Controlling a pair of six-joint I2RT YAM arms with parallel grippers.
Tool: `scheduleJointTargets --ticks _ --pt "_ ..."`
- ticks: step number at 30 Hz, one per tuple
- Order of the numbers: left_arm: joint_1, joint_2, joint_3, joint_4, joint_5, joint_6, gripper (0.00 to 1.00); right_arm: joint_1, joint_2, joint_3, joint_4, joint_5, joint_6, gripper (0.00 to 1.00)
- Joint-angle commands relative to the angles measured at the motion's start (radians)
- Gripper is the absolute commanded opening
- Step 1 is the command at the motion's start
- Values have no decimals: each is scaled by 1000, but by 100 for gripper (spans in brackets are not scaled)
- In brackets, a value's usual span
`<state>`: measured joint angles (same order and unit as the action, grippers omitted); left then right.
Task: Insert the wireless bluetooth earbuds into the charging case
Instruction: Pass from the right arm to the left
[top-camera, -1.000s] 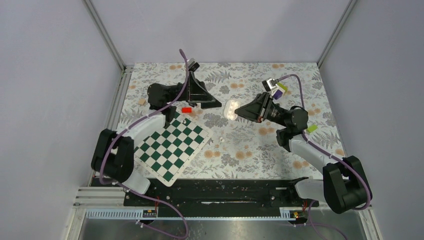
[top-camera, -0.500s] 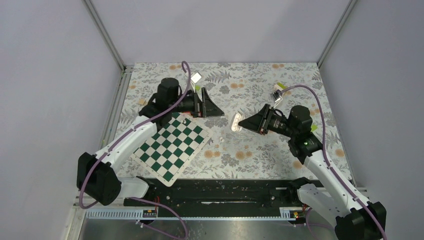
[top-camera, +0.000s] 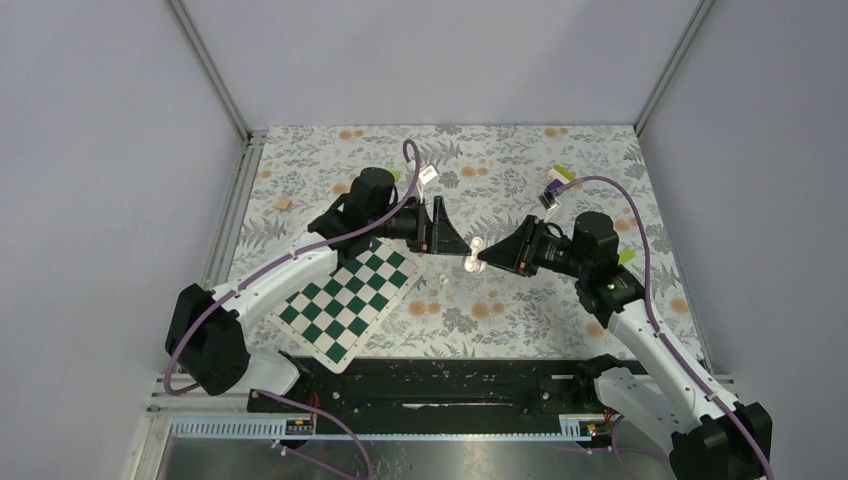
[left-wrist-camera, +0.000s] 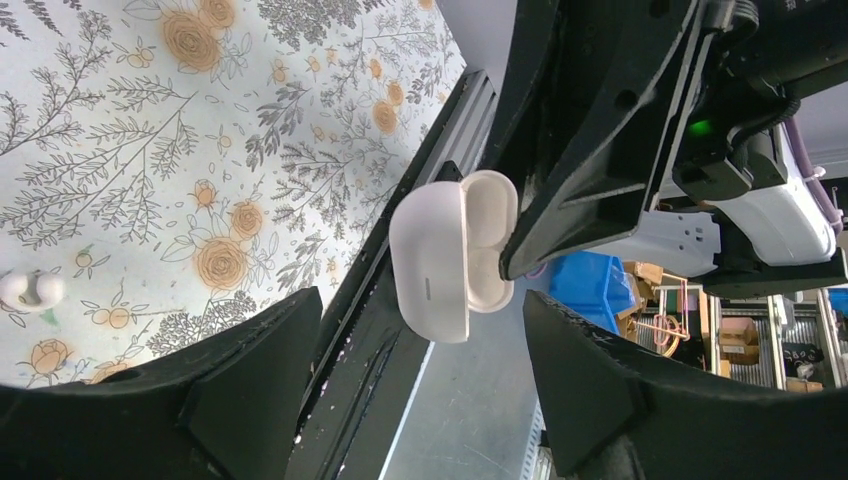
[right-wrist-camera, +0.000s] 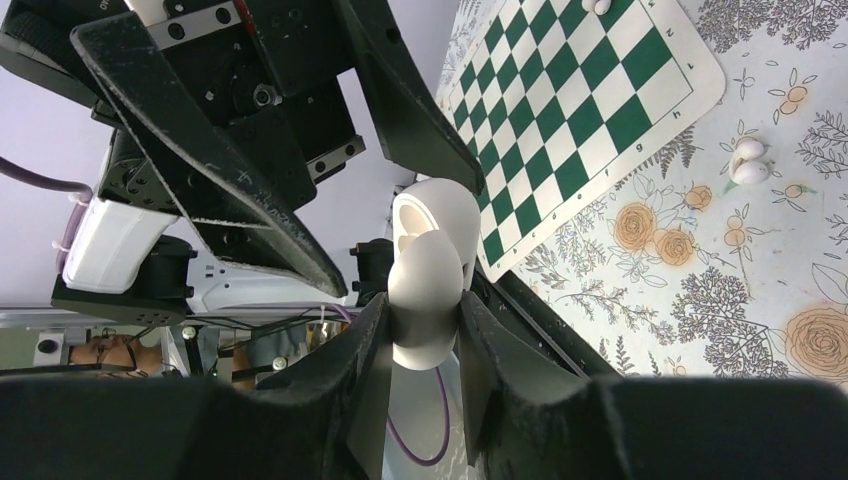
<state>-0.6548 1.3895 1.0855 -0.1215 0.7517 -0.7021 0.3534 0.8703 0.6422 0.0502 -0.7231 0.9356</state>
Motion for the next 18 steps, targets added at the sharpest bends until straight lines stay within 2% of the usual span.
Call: scheduleJointTargets --ticks 1,4,12,17,18 --pt "-7 25 51 63 -20 -13 73 2 1 48 10 -18 -12 0" --pt "-16 42 56 74 -17 -25 69 3 2 48 13 -24 -13 0" --pt "-38 77 65 107 -2 -59 50 2 -1 35 42 -31 -3 0" --pt "-38 82 62 118 8 -76 25 2 3 27 38 -24 -2 0" --pt "-38 83 62 118 12 -81 20 2 4 25 43 -25 0 8"
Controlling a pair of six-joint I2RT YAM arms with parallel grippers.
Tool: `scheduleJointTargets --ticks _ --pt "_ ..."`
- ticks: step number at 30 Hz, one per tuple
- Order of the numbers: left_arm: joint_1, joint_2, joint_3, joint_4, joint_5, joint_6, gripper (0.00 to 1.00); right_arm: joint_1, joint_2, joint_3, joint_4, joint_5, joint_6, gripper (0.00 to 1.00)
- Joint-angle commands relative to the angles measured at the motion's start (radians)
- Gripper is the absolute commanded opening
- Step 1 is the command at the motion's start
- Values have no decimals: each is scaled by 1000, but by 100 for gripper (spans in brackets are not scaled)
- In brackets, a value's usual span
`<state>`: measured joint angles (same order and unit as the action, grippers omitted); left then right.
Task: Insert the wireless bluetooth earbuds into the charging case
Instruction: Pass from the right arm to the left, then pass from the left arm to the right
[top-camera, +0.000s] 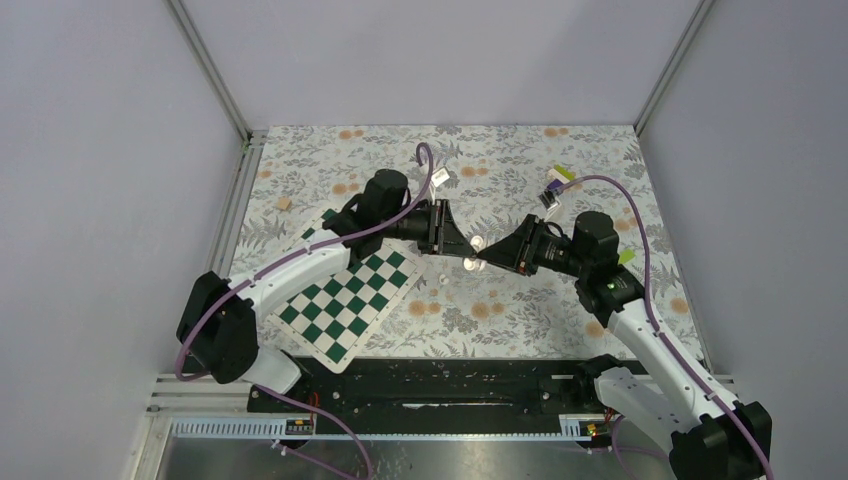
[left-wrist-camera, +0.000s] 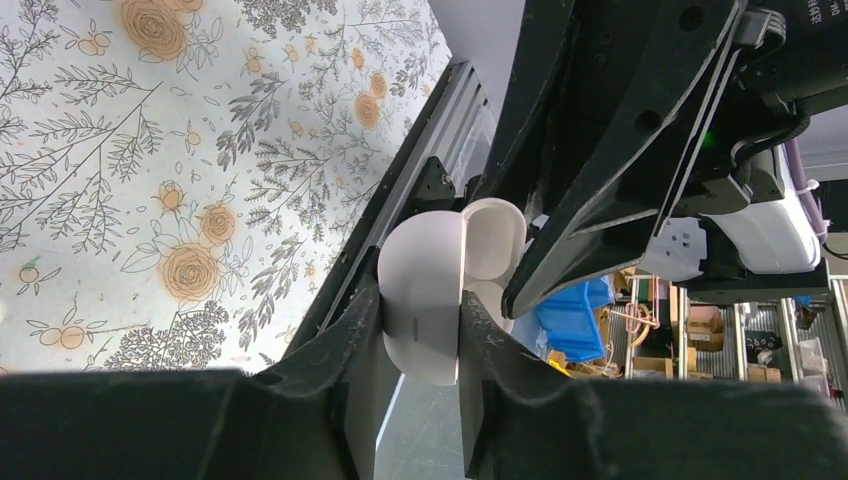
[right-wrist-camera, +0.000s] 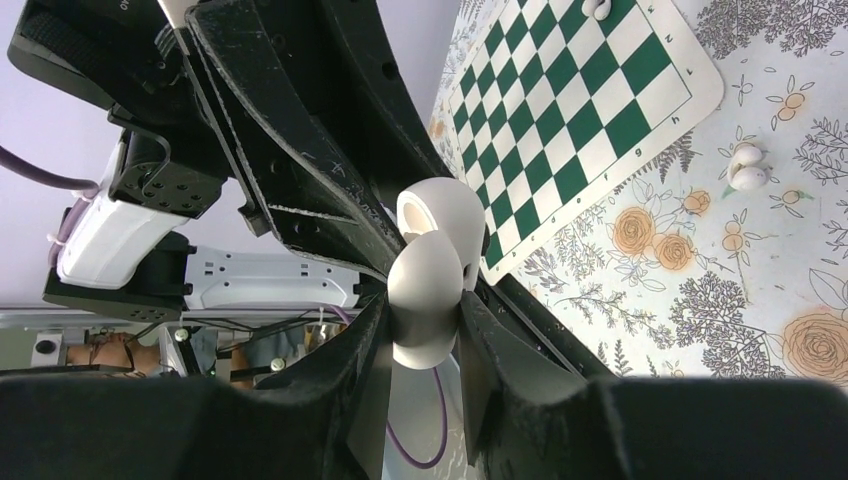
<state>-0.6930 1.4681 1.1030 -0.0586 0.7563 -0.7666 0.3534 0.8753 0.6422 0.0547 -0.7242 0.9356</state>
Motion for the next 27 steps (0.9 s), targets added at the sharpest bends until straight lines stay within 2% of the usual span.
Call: scheduleJointTargets --ticks 1,2,3,4,6,9,12,17,20,24,27 --pt "0 5 42 55 11 -21 17 2 -1 18 54 -28 8 27" --pt "0 9 41 79 17 -29 13 2 -2 9 70 -30 17 48" --pt "1 12 38 89 25 -39 10 2 -4 5 80 -30 22 61" --pt "1 14 34 100 35 -47 6 2 -10 -2 87 -29 26 69" --pt "9 19 21 134 62 -81 0 0 -23 -18 117 -30 43 76" --pt "27 35 -31 272 143 -200 0 -4 -48 -56 216 -48 98 81" --pt "44 49 -83 428 192 -309 0 -7 -70 -100 328 -57 159 83" --pt "54 49 -91 446 199 -319 0 -8 -90 -125 359 -30 169 81" --pt "56 50 -97 475 207 -342 0 -8 -89 -131 380 -11 181 75" --pt "54 47 -93 458 211 -323 0 -8 -73 -130 402 4 193 59" --pt "55 42 -88 445 216 -315 0 -8 -63 -129 434 16 200 56"
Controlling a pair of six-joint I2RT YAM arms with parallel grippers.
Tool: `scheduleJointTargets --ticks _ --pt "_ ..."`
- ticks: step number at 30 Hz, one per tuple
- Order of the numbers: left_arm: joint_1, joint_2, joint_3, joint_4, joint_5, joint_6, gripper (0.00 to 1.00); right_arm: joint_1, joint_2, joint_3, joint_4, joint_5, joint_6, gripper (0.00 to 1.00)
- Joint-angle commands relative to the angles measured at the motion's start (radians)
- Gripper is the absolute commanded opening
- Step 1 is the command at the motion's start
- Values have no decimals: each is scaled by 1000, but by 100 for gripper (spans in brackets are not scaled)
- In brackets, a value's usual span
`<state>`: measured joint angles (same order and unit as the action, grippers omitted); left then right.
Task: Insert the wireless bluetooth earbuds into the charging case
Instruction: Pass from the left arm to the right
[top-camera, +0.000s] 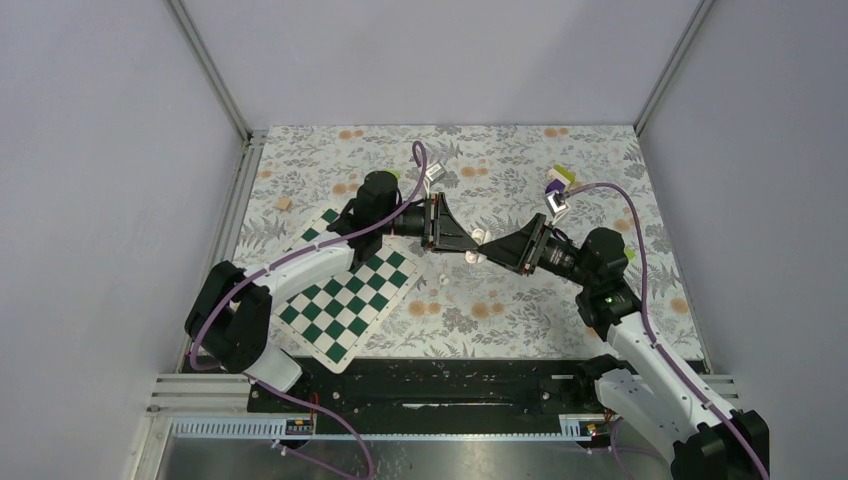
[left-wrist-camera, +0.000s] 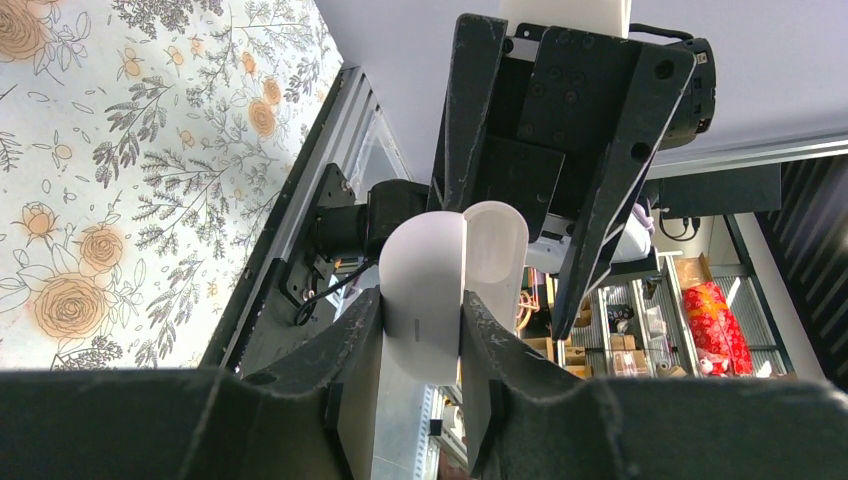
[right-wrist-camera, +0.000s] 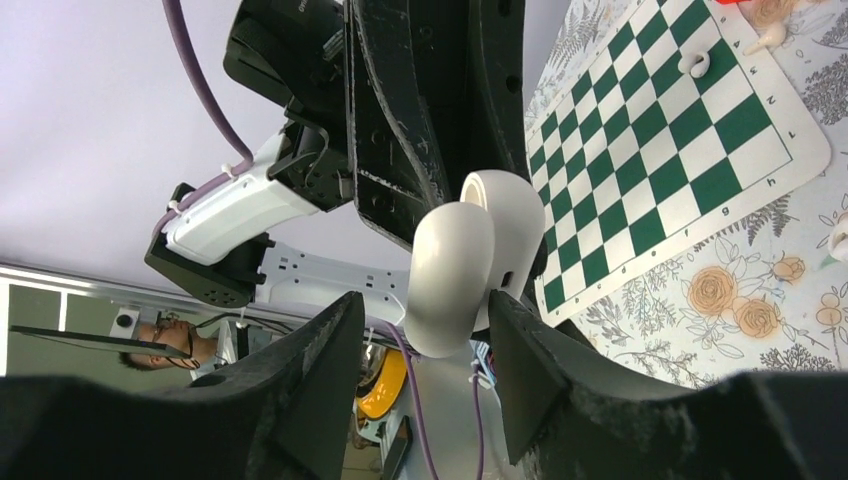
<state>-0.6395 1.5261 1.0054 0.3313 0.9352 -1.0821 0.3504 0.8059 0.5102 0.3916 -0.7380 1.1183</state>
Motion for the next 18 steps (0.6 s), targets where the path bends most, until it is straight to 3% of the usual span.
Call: scheduleJointTargets --ticks 1,11,18 --pt "2 -16 10 54 38 1 0 -5 10 7 97 34 16 55" --pt "2 -16 12 65 47 -9 0 -8 21 2 105 49 15 48" --pt "2 -12 14 66 51 -12 0 -13 21 -30 175 52 62 53"
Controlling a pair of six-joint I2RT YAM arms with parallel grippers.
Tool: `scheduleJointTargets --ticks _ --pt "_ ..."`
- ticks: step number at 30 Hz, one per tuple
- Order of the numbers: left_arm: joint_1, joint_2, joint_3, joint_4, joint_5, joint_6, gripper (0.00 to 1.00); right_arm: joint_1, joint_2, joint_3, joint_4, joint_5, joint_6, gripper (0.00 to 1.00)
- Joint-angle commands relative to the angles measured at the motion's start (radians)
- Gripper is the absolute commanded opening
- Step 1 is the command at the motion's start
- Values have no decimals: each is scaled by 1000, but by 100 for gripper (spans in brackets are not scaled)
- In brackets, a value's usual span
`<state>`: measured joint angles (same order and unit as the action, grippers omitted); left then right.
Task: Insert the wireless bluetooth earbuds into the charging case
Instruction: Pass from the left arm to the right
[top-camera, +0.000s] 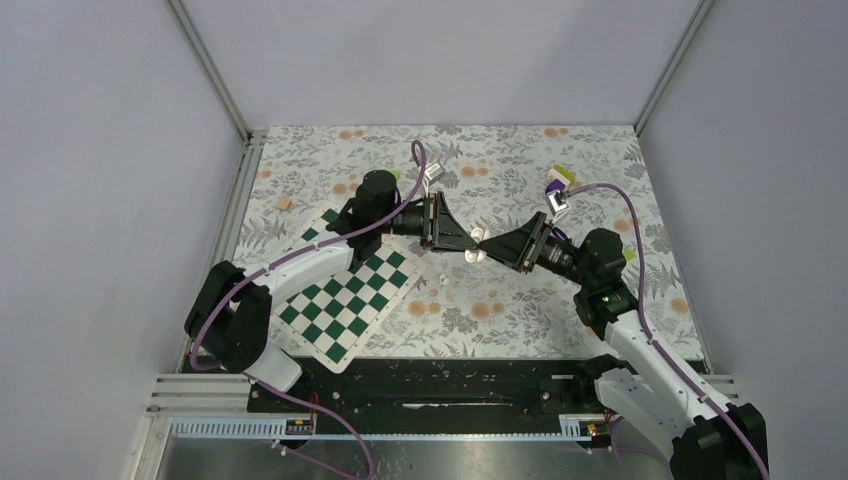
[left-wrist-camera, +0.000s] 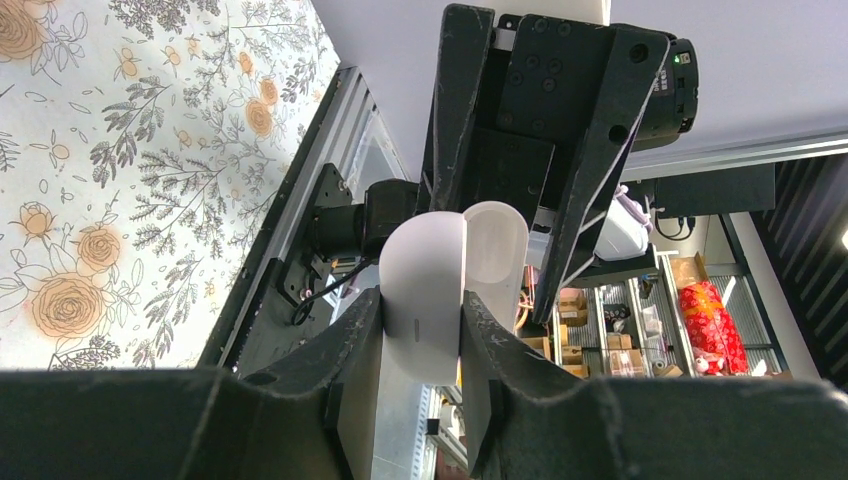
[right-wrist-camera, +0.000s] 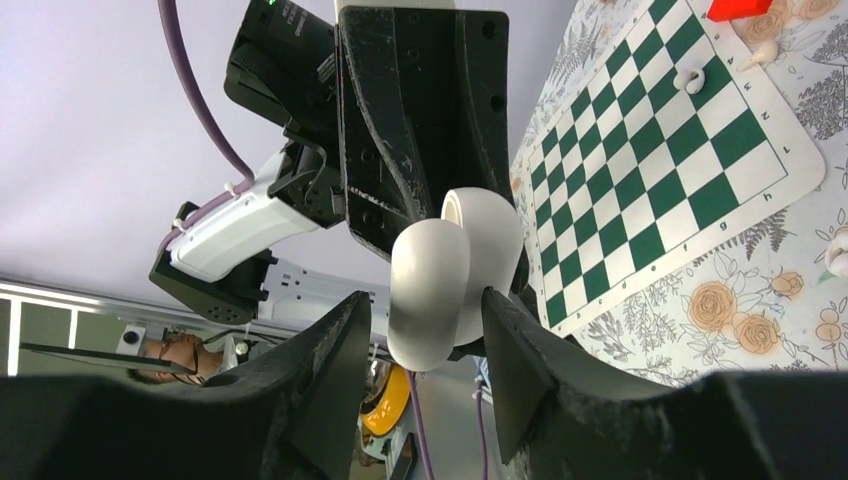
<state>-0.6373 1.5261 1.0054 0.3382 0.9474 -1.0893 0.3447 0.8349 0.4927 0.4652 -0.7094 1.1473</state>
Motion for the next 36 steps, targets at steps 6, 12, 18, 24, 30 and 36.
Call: scheduleJointTargets --ticks 6,12,18,24,30,36 --pt "-1 -16 14 58 41 -6 0 -14 0 -24 185 8 86 56" --pt "0 -20 18 55 44 -6 0 -30 13 -39 224 0 122 53" --pt "3 -20 17 65 47 -15 0 -30 14 -40 225 -8 119 51" --pt "7 -16 16 75 51 -25 0 -30 14 -62 254 -28 123 55" --pt "11 -18 22 73 44 -26 0 -31 12 -69 243 -43 103 54" --pt "11 -15 28 70 44 -26 0 -30 27 -66 266 -48 109 46"
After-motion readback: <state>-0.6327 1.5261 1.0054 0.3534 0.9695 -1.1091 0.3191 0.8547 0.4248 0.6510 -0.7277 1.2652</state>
